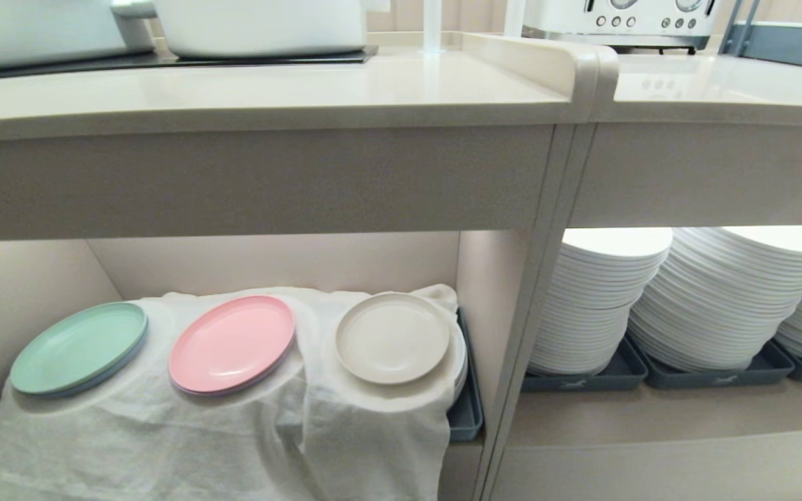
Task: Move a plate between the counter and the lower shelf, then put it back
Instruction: Pick up the plate in the cupboard
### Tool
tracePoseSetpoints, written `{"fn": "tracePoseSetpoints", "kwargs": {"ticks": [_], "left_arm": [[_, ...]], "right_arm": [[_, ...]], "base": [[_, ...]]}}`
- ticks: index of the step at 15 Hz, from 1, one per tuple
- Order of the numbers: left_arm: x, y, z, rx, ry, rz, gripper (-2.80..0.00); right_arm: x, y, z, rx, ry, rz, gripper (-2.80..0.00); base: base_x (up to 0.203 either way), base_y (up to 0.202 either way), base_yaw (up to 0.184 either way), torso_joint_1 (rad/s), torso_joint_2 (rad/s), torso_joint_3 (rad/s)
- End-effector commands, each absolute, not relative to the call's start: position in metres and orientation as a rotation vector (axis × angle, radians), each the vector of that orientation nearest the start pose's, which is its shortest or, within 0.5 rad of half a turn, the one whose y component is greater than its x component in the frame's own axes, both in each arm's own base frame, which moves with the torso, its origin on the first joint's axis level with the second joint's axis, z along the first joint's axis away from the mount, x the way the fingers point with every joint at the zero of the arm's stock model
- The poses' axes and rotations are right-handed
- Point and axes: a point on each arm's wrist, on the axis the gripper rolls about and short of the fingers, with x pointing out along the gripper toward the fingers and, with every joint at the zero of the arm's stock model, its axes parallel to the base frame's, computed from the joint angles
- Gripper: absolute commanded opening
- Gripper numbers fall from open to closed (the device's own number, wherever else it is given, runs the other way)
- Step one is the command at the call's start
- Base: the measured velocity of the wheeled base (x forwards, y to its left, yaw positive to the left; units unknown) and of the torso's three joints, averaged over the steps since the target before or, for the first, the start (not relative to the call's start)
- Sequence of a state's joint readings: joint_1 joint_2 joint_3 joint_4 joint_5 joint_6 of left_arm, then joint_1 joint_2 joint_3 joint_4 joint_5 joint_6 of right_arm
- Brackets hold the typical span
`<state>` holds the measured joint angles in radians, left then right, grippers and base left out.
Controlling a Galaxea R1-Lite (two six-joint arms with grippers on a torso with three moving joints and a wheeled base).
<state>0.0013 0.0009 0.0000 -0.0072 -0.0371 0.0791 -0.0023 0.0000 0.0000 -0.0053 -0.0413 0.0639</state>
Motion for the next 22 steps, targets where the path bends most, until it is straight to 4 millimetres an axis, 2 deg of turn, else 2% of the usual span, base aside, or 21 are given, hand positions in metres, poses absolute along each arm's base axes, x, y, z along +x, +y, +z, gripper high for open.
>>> {"fn": "tracePoseSetpoints", "kwargs": {"ticks": [1,4,6,10,12,16,22], "left_arm": [[-0.023,-0.001,0.076,0.089,-0.008,-0.037,-2.8],[-0.023,-0.001,0.079,0.13,-0.022,-0.047,-2.8],[-0.027,-0.002,0.088,0.132,-0.044,-0.086,-2.8],[-0.04,-0.006,0.107,0.134,0.003,-0.27,-2.8],[-0.038,-0.007,0.114,0.126,0.042,-0.332,-2.8],[-0.02,-0.009,0.136,0.098,0.156,-0.413,-2.8],[0.025,-0.012,0.163,0.02,0.365,-0.599,-2.8]], "right_arm": [[-0.023,-0.001,0.076,0.065,-0.008,-0.043,-2.8],[-0.023,-0.001,0.076,0.065,-0.008,-0.043,-2.8],[-0.023,-0.001,0.076,0.065,-0.008,-0.043,-2.8],[-0.023,-0.001,0.076,0.065,-0.008,-0.043,-2.8],[-0.023,-0.001,0.076,0.065,-0.008,-0.043,-2.8],[-0.023,-0.001,0.076,0.065,-0.008,-0.043,-2.8],[-0.023,-0.001,0.076,0.065,-0.008,-0.043,-2.8]], "base": [[0.0,0.0,0.0,0.0,0.0,0.0],[0.0,0.0,0.0,0.0,0.0,0.0],[0.0,0.0,0.0,0.0,0.0,0.0],[0.0,0.0,0.0,0.0,0.0,0.0],[0.0,0.0,0.0,0.0,0.0,0.0],[0.0,0.0,0.0,0.0,0.0,0.0],[0.0,0.0,0.0,0.0,0.0,0.0]]}}
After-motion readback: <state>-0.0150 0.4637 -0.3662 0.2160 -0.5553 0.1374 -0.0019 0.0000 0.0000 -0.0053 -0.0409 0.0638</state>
